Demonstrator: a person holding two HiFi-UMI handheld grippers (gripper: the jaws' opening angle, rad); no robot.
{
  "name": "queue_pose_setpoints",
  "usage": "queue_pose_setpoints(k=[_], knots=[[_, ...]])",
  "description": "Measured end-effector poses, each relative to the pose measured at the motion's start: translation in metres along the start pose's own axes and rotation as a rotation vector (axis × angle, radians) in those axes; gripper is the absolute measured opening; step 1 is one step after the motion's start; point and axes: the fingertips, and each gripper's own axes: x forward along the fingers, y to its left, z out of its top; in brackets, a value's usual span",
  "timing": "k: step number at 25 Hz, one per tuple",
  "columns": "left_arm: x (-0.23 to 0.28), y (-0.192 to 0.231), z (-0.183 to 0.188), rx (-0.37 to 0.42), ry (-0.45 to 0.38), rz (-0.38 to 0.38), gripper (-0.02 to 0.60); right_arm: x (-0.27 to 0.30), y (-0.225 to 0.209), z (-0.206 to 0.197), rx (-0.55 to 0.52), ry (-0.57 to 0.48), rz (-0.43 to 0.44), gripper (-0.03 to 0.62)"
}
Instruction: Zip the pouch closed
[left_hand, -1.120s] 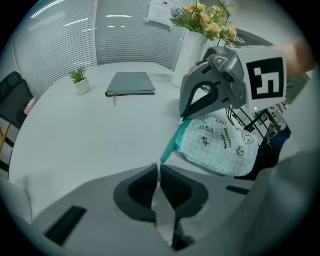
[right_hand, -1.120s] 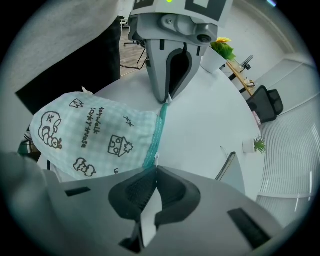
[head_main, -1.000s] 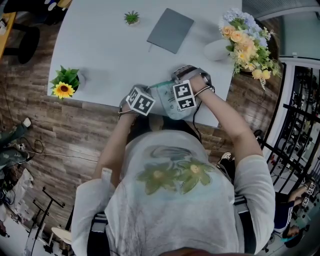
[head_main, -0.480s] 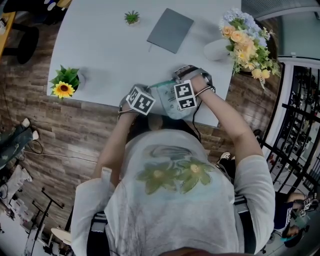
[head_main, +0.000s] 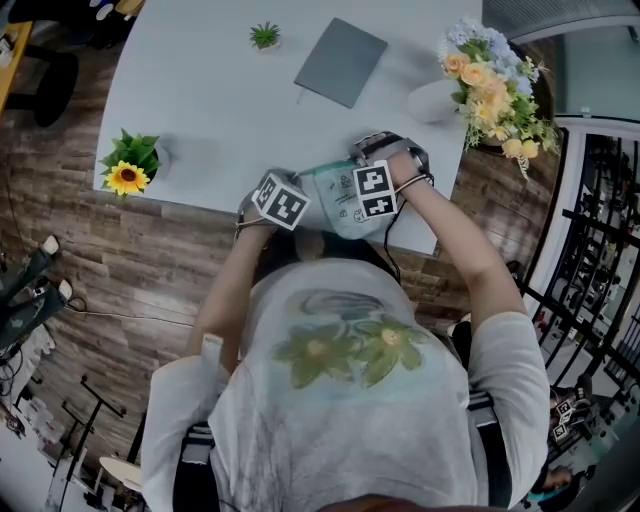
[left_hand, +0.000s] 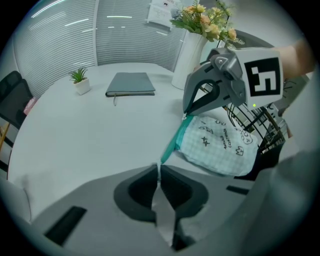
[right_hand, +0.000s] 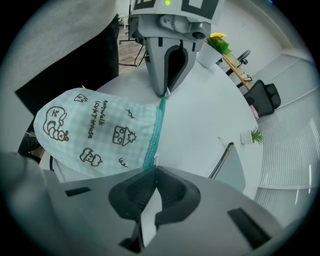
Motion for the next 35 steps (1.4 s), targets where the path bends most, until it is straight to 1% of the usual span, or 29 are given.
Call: queue_pose_setpoints(k=[4,16,23,27,31,35], knots=[[0.0,0.0,0.0,0.0,0.001,-0.001,0.026,-0.001,0.0,0.0,0.009,-0.01,-0.003,0.017],[0.0,-0.001,0.0,0.003,0.002,-0.002,0.026,-0.002,0.003,-0.014,0.041,0.013,-0.003,0.017],[0.0,-0.001,0.0,0.004,0.004,-0.002,0.026,-0.003,0.004,-0.018,0.05,0.009,-0.009,0.017],[0.001,-0.001,-0.001,0.004,0.002,-0.001,0.026,-0.001,0.005,-0.026,0.049,0.035,-0.007,0.017],[0.0,0.0,0.0,0.003,-0.001,0.0,0.026,-0.001,0.009,-0.04,0.101,0.039,0.005,0.017],[0.0,0.0,-0.001,0.004,0.001,0.0,0.026,-0.001,0.01,-0.04,0.126,0.027,-0.009,0.017]])
